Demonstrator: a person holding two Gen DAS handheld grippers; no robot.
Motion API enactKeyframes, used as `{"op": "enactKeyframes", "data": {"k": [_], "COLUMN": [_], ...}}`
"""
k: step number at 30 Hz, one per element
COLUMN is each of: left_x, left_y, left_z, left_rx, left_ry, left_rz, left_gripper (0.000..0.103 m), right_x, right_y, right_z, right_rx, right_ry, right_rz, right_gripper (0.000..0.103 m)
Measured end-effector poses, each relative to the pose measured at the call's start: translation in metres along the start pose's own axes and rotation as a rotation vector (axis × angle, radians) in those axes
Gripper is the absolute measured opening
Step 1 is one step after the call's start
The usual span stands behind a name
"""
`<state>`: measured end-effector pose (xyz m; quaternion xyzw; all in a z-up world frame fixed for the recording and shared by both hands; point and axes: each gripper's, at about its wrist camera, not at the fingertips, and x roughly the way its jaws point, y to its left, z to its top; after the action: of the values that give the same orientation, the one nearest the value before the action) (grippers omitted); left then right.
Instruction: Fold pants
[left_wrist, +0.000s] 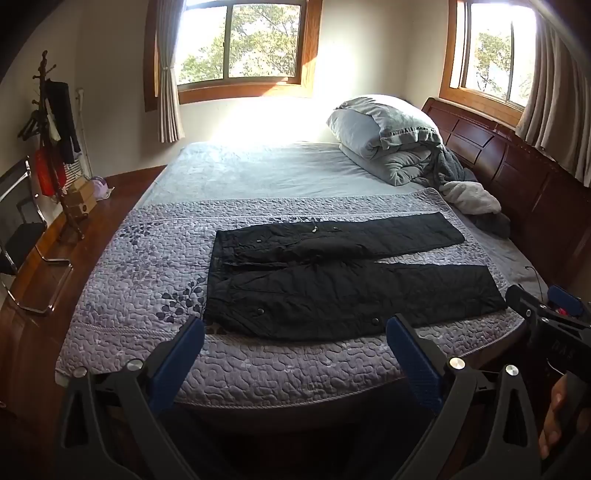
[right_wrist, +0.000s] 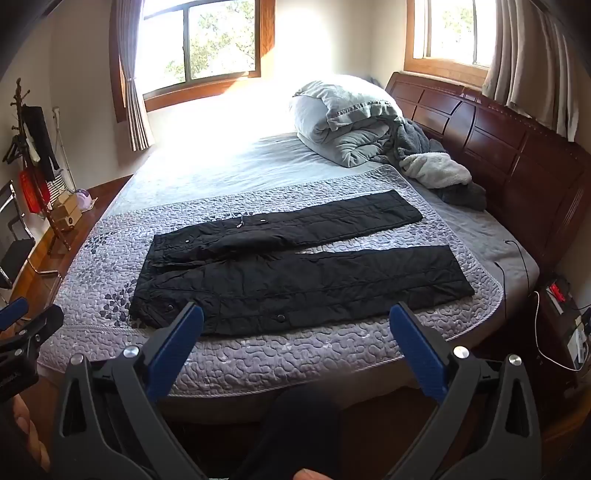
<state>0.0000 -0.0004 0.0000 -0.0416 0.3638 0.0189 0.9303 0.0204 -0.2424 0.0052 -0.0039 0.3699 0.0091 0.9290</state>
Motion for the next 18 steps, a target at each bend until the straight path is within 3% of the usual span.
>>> {"op": "enactKeyframes", "data": {"k": [9,18], "left_x": [0.002,0.004], "left_y": [0.004,0.015], "left_z": [-0.005,-0.004], "left_rx": [-0.007,-0.010], "left_ry": [-0.002,0.002], "left_rz": [-0.005,-0.006], "left_gripper": [0.099,0.099], "right_x": [0.007,0.003], "right_y": [-0.014,0.001], "right_z": [0.005,0.004], "right_rx": [0.010,-0.018], "right_ry": [0.011,-0.011], "right_rz": [0.014,-0.014], "right_gripper": [0.101,0.101]}}
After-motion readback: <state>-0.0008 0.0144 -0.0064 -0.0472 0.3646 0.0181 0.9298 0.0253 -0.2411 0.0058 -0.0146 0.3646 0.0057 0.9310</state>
